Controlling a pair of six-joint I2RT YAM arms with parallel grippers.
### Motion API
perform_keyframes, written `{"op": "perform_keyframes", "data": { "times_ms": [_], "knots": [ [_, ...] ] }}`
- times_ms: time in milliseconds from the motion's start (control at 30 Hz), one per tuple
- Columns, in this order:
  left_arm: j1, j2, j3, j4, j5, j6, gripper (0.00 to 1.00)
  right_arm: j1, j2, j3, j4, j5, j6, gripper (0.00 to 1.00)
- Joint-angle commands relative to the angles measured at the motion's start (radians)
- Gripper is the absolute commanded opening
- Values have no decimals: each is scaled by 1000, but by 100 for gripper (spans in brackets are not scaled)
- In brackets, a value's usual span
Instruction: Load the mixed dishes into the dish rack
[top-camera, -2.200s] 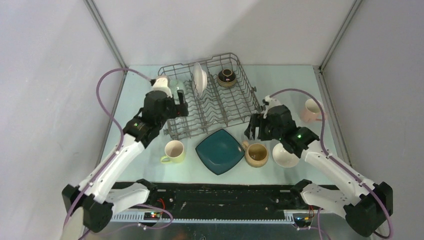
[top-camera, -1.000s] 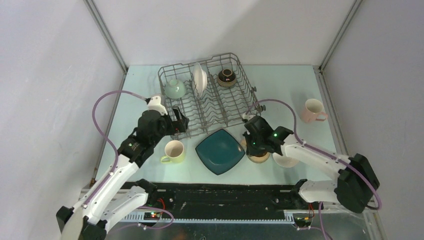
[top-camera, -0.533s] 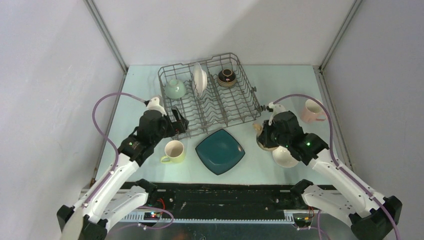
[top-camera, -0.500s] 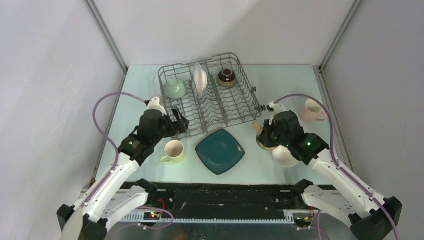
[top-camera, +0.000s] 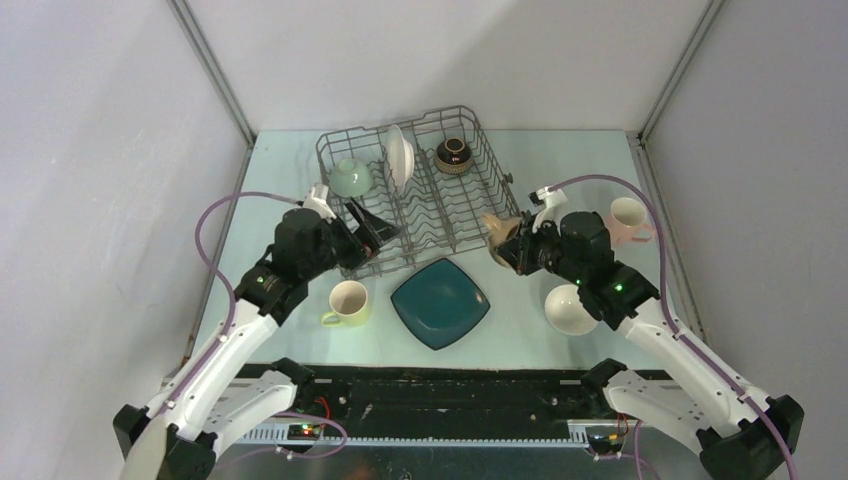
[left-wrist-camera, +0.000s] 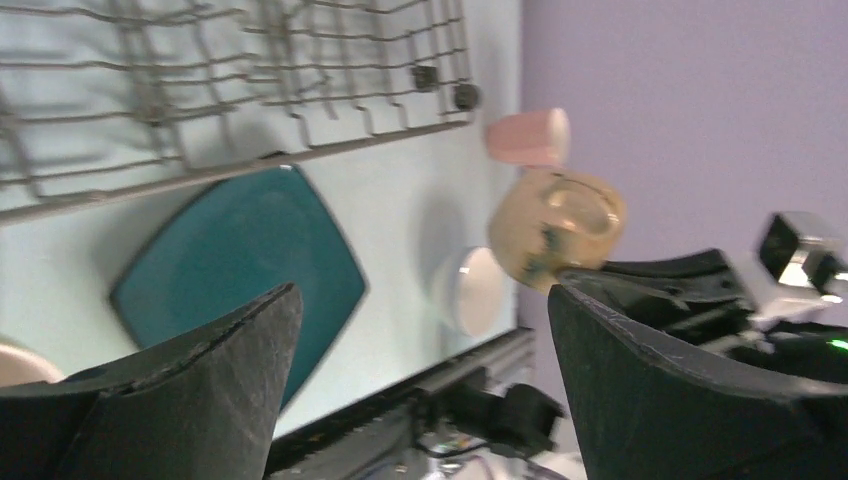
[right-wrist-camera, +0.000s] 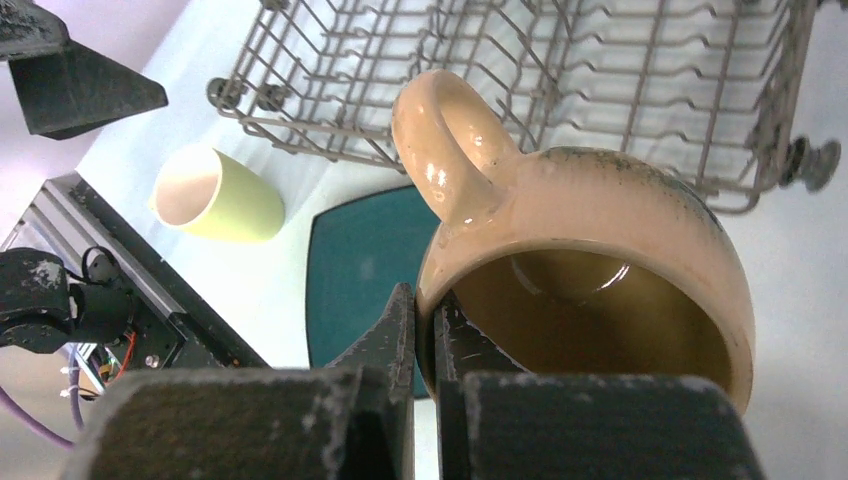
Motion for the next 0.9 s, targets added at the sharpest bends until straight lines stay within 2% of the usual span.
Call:
{"op": "perform_keyframes", "data": {
  "times_ms": [0, 133, 233, 367, 567, 867],
  "knots": [
    [5, -41, -11, 152, 139, -227, 100, -10, -21, 14, 276, -91, -90, 0],
    [5, -27, -2, 171, 217, -345, 100, -16, -15, -45, 465, -262, -142, 0],
    [6, -1, 40, 145, 268, -358, 100, -18, -5, -84, 543, -298, -139, 0],
    [7, -6, 41, 146, 265, -389, 100, -27, 32, -87, 599, -369, -142, 0],
    [0, 18, 20, 252, 321, -499, 98, -23, 97, -88, 737, -448, -172, 0],
    [-44, 57, 13, 429, 338, -672, 87, 14, 204, -88, 959, -528, -298, 0]
  ]
}}
